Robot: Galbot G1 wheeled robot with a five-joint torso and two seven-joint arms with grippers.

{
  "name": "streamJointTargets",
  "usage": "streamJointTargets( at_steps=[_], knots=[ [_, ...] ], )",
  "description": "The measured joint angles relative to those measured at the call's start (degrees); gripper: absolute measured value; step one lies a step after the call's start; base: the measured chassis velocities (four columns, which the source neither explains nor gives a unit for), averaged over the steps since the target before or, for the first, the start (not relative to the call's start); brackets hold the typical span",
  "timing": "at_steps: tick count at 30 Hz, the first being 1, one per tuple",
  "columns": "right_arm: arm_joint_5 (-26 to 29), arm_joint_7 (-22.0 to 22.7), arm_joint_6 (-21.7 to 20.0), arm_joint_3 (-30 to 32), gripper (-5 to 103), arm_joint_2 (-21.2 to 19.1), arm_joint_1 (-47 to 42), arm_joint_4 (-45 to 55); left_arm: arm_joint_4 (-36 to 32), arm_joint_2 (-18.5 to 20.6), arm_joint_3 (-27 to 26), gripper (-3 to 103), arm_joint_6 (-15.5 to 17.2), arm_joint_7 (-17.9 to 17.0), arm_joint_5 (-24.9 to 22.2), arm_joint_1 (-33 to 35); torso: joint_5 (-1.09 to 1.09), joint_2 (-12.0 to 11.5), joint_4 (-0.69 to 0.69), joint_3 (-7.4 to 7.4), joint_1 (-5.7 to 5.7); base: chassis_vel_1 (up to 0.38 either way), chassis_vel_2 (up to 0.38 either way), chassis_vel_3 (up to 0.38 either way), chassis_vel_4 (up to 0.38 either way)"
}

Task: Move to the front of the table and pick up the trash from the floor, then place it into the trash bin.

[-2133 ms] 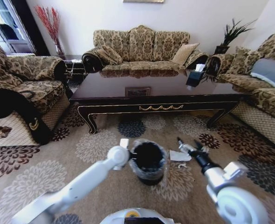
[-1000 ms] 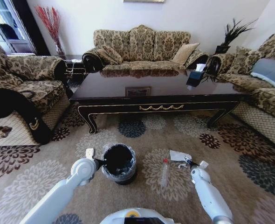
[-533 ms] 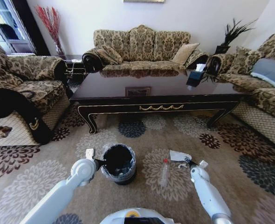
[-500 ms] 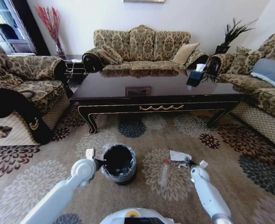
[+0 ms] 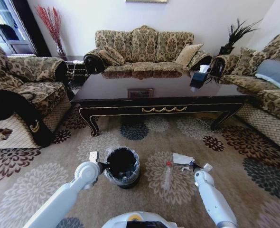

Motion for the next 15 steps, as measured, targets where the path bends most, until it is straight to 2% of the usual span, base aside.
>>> streamJointTargets(
  at_steps=[3,7,9,11,13,14,15],
  knots=[
    [0.2,0.1,0.0,0.2,0,-0.6,-1.8,4.4,0.0,-0.3,0.3,0,0.0,0.0,0.0,-0.4,-0.01,0.0,0.00,0.00,0.00,0.000,0.000,0.000,0.000],
    [1.4,0.7,-0.5,2.2,0,-3.8,-10.3,22.1,0.7,-2.4,2.2,0,0.0,-1.1,-0.2,-3.4,0.02,0.0,-0.02,0.00,0.00,0.000,0.000,0.000,0.000],
    [1.9,0.9,-0.7,2.7,0,-4.6,-12.0,26.0,0.9,-2.8,2.8,0,0.0,-1.4,-0.4,-4.3,0.04,0.0,-0.02,-0.01,0.00,0.000,0.000,0.000,0.000],
    [3.6,1.4,-1.2,4.3,0,-6.6,-16.2,35.4,1.6,-4.0,4.8,0,0.0,-2.1,-1.1,-6.6,-0.06,0.0,-0.01,0.00,0.00,0.000,0.000,0.000,0.000],
    [4.7,1.6,-1.7,6.0,0,-8.0,-20.2,44.4,2.5,-5.5,6.9,0,0.0,-2.8,-1.3,-9.0,0.02,0.0,-0.01,0.00,0.00,0.000,0.000,0.000,0.000],
    [4.7,1.6,-1.7,6.0,0,-8.0,-20.2,44.4,2.5,-5.5,6.9,0,0.0,-2.8,-1.3,-9.0,0.02,0.0,-0.01,0.00,0.00,0.000,0.000,0.000,0.000],
    [5.0,1.6,-1.8,7.0,0,-8.7,-22.0,49.3,3.1,-6.5,8.1,0,0.0,-3.4,-1.3,-10.2,0.03,0.0,-0.02,0.00,0.00,0.000,0.000,0.000,0.000]
  ],
)
